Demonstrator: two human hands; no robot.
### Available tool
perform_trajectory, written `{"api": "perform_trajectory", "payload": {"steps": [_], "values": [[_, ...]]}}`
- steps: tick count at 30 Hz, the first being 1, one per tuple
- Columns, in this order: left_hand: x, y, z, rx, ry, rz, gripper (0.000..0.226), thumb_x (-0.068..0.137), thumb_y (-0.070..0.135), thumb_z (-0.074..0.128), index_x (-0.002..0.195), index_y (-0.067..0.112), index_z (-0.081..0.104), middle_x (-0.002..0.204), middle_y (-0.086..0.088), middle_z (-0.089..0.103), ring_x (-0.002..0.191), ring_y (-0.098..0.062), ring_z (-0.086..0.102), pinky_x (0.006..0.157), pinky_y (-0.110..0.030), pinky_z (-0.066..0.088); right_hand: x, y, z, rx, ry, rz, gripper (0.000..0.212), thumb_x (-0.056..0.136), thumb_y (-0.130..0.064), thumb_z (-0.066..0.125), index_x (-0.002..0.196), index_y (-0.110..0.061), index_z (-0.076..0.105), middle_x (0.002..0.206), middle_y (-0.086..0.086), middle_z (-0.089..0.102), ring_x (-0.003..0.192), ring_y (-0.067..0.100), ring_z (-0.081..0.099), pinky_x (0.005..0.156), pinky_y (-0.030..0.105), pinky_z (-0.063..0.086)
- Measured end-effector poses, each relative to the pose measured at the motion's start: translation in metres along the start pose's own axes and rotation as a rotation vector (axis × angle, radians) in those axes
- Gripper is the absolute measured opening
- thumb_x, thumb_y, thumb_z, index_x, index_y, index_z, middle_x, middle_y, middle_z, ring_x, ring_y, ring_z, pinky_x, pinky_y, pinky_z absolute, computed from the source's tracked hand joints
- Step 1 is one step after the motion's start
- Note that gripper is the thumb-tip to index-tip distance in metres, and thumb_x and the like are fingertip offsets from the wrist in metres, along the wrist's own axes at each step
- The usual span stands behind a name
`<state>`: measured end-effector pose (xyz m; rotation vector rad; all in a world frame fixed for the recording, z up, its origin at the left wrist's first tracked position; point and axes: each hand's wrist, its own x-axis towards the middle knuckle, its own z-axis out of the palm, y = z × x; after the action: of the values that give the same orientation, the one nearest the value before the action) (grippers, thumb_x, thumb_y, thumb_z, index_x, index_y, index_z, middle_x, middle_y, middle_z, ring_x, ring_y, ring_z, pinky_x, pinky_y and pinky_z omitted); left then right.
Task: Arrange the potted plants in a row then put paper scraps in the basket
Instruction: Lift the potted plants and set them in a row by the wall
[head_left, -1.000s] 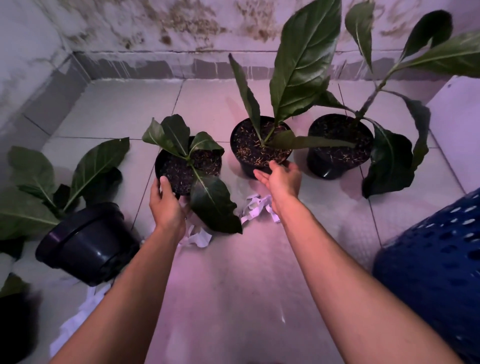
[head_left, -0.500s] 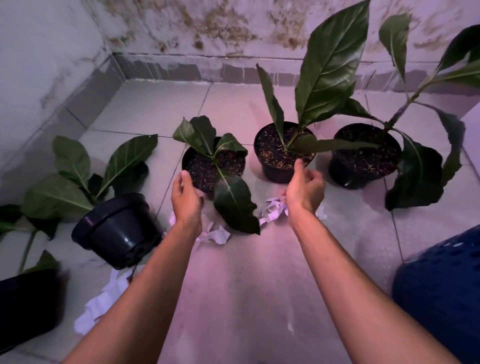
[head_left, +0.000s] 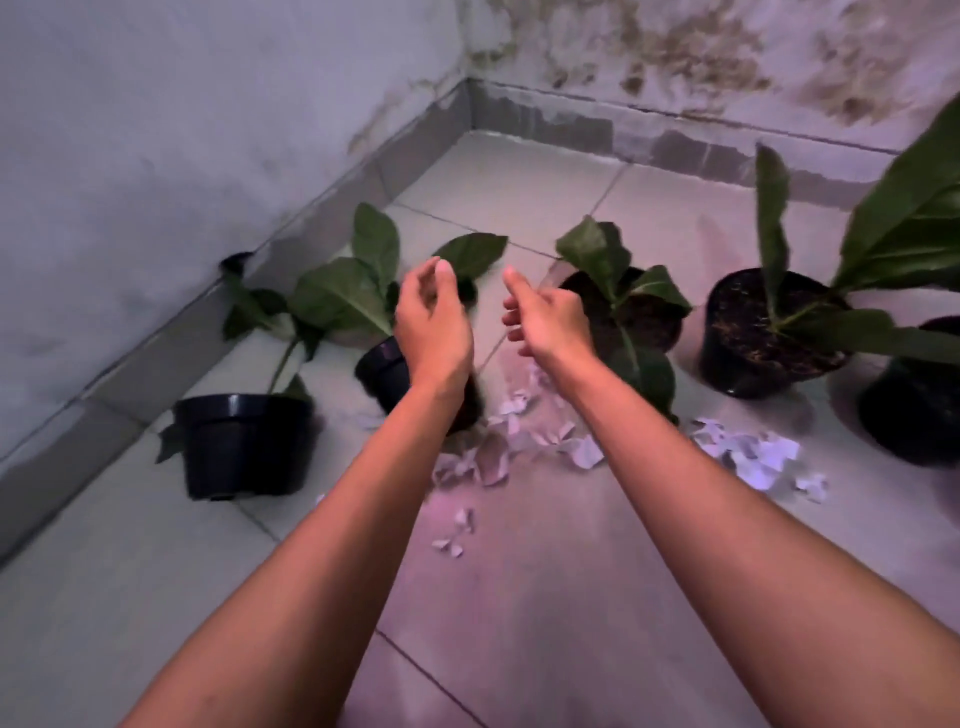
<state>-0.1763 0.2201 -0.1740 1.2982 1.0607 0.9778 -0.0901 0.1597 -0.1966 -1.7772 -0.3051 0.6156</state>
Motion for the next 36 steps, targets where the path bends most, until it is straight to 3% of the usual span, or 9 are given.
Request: {"api": "perform_trajectory", "payload": {"steps": [3,8,12,16,22,27,31,34,36], "values": [[0.018,0.0,-0.039,-0.03,0.16,-0.048,0.017,0.102,0.03,0.057,0.094,0.016,0.064,0.086,0.001,0.07,0.074,-0.013,0.066,0.07,-0.034,0.059,-0.003,0.002,0.027,-0.053,-0.095,0.088,0.088,0.055,-0.091,0.047,0.078,-0.008,0.07,0.084,0.009,0.072,0.086,0.035,0.068,0.095,0.056,0.057],[0.037,-0.028,-0.101,0.144,0.348,-0.356,0.043,0.091,0.058,0.055,0.089,0.017,0.067,0.108,-0.015,0.076,0.107,-0.037,0.071,0.098,-0.05,0.057,-0.011,0.009,0.069,-0.12,-0.202,0.28,0.117,0.061,-0.095,0.048,0.133,-0.004,0.062,0.133,0.013,0.066,0.124,0.035,0.062,0.109,0.045,0.048],[0.034,-0.031,-0.111,0.149,0.145,-0.667,0.061,0.099,0.062,0.045,0.131,0.011,0.057,0.122,-0.014,0.064,0.108,-0.034,0.063,0.091,-0.037,0.054,-0.007,0.022,0.084,-0.114,-0.216,0.356,0.117,0.053,-0.095,0.054,0.133,-0.01,0.064,0.133,0.011,0.067,0.12,0.034,0.064,0.109,0.044,0.049],[0.024,-0.03,-0.103,0.04,-0.044,-0.749,0.044,0.104,0.054,0.041,0.115,0.016,0.06,0.09,-0.007,0.064,0.078,-0.023,0.062,0.061,-0.032,0.051,-0.002,0.032,0.086,-0.057,-0.209,0.397,0.125,0.043,-0.095,0.057,0.138,-0.013,0.06,0.133,0.01,0.067,0.119,0.033,0.064,0.107,0.046,0.051],[0.019,-0.03,-0.1,-0.027,-0.085,-0.73,0.029,0.098,0.04,0.043,0.085,0.019,0.059,0.085,-0.008,0.064,0.075,-0.025,0.06,0.061,-0.031,0.048,-0.011,0.036,0.071,0.039,-0.22,0.361,0.081,0.065,-0.074,0.066,0.12,-0.014,0.069,0.114,0.006,0.075,0.101,0.025,0.072,0.089,0.036,0.058],[0.025,-0.041,-0.104,-0.042,-0.171,-0.572,0.025,0.1,0.021,0.04,0.103,0.024,0.064,0.109,-0.001,0.067,0.105,-0.019,0.062,0.097,-0.045,0.052,-0.009,0.049,0.056,0.243,-0.224,0.186,0.031,0.092,-0.028,0.068,0.119,-0.015,0.072,0.109,0.0,0.079,0.1,0.013,0.074,0.076,0.024,0.054],[0.032,-0.051,-0.103,-0.139,-0.287,-0.477,0.047,0.096,0.0,0.035,0.119,0.029,0.064,0.111,0.002,0.07,0.11,-0.016,0.062,0.098,-0.047,0.053,0.004,0.062,0.055,0.367,-0.271,0.044,0.043,0.095,0.005,0.058,0.133,-0.014,0.065,0.123,0.005,0.075,0.114,0.017,0.071,0.096,0.025,0.055],[0.039,-0.06,-0.099,-0.17,-0.322,-0.422,0.053,0.094,-0.007,0.036,0.118,0.028,0.065,0.105,0.007,0.075,0.093,-0.007,0.071,0.092,-0.041,0.054,0.013,0.064,0.053,0.394,-0.278,0.023,0.05,0.093,0.012,0.054,0.135,-0.015,0.062,0.121,0.004,0.075,0.115,0.017,0.07,0.098,0.026,0.055],[0.041,-0.068,-0.095,-0.171,-0.342,-0.401,0.054,0.093,-0.008,0.039,0.126,0.028,0.063,0.118,0.002,0.073,0.108,-0.011,0.068,0.103,-0.049,0.051,0.02,0.066,0.052,0.394,-0.248,0.035,0.05,0.094,0.013,0.053,0.138,-0.01,0.059,0.123,0.008,0.073,0.114,0.017,0.069,0.1,0.028,0.055]]}}
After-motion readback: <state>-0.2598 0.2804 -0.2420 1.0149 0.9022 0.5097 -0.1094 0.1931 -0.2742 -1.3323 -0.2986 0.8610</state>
